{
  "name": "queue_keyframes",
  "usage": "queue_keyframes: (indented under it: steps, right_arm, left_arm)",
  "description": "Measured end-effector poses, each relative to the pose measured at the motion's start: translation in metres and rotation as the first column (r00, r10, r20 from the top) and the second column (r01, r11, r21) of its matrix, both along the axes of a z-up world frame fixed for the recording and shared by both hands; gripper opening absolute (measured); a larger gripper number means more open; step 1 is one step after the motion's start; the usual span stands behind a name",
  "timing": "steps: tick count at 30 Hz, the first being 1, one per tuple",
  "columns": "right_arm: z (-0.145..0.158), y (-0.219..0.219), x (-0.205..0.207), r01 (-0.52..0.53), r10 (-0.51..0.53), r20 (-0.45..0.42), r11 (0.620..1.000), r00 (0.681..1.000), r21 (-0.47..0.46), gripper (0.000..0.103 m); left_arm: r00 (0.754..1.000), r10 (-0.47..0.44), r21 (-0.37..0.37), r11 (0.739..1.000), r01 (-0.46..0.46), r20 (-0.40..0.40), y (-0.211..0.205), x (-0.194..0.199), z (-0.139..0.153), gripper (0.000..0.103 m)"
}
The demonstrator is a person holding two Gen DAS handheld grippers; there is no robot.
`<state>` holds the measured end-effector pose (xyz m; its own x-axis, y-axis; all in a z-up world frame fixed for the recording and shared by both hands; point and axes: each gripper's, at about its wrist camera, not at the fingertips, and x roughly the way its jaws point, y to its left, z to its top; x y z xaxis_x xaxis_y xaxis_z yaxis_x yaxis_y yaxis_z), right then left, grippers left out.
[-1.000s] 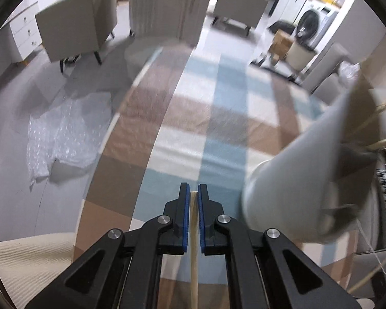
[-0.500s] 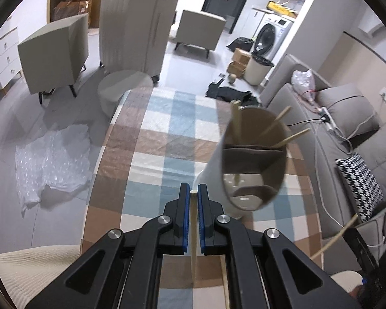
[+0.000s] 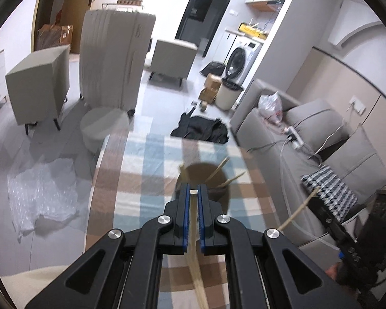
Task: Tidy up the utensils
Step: 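Lift both held chopsticks up above the holder opening, then open both grippers to drop the chopsticks into the holder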
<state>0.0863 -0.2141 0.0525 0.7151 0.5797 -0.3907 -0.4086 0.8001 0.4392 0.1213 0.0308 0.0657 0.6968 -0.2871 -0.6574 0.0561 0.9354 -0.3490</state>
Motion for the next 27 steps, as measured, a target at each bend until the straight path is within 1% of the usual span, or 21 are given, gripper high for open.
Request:
queue_keyframes:
  steps: [4, 8, 11, 13, 15, 18, 21, 22, 27]
  right_arm:
    - [0.024, 0.002, 0.018, 0.017, -0.018, 0.046, 1.0, 0.999, 0.01, 0.004]
    - [0.044, 0.003, 0.041, 0.04, -0.042, 0.08, 0.999, 0.996, 0.024, 0.004]
    - [0.055, 0.005, 0.06, 0.054, -0.057, 0.1, 0.998, 0.993, 0.033, 0.004]
    - [0.059, 0.009, 0.072, 0.063, -0.066, 0.116, 0.998, 0.991, 0.028, 0.004]
    - [0.061, 0.013, 0.083, 0.069, -0.071, 0.128, 0.997, 0.989, 0.021, 0.004]
    - [0.057, 0.019, 0.097, 0.079, -0.08, 0.137, 0.997, 0.987, 0.007, 0.004]
    - [0.045, 0.028, 0.109, 0.082, -0.078, 0.139, 0.996, 0.987, -0.025, 0.004]
    - [0.039, 0.032, 0.112, 0.079, -0.073, 0.138, 0.996, 0.988, -0.036, 0.004]
    - [0.019, 0.045, 0.114, 0.057, -0.044, 0.138, 0.994, 0.989, -0.09, 0.004]
  left_arm:
    - [0.999, -0.008, -0.015, 1.0, 0.009, 0.04, 0.001, 0.011, 0.029, 0.001]
    - [0.994, -0.022, -0.031, 0.999, 0.026, 0.111, 0.003, 0.026, 0.058, 0.001]
    - [0.989, -0.022, -0.041, 0.999, 0.029, 0.147, 0.005, 0.042, 0.071, 0.001]
    - [0.986, -0.029, -0.021, 0.999, 0.033, 0.167, 0.003, 0.053, 0.074, 0.001]
    - [0.984, -0.038, -0.002, 0.999, 0.039, 0.177, 0.001, 0.059, 0.072, 0.001]
    - [0.983, -0.054, 0.034, 0.998, 0.049, 0.175, -0.005, 0.076, 0.059, 0.001]
    - [0.985, -0.066, 0.052, 0.997, 0.058, 0.159, -0.007, 0.085, 0.045, 0.001]
    - [0.987, -0.069, 0.056, 0.997, 0.061, 0.147, -0.007, 0.09, 0.036, 0.001]
    - [0.989, -0.087, 0.077, 0.994, 0.078, 0.117, -0.006, 0.094, 0.015, 0.001]
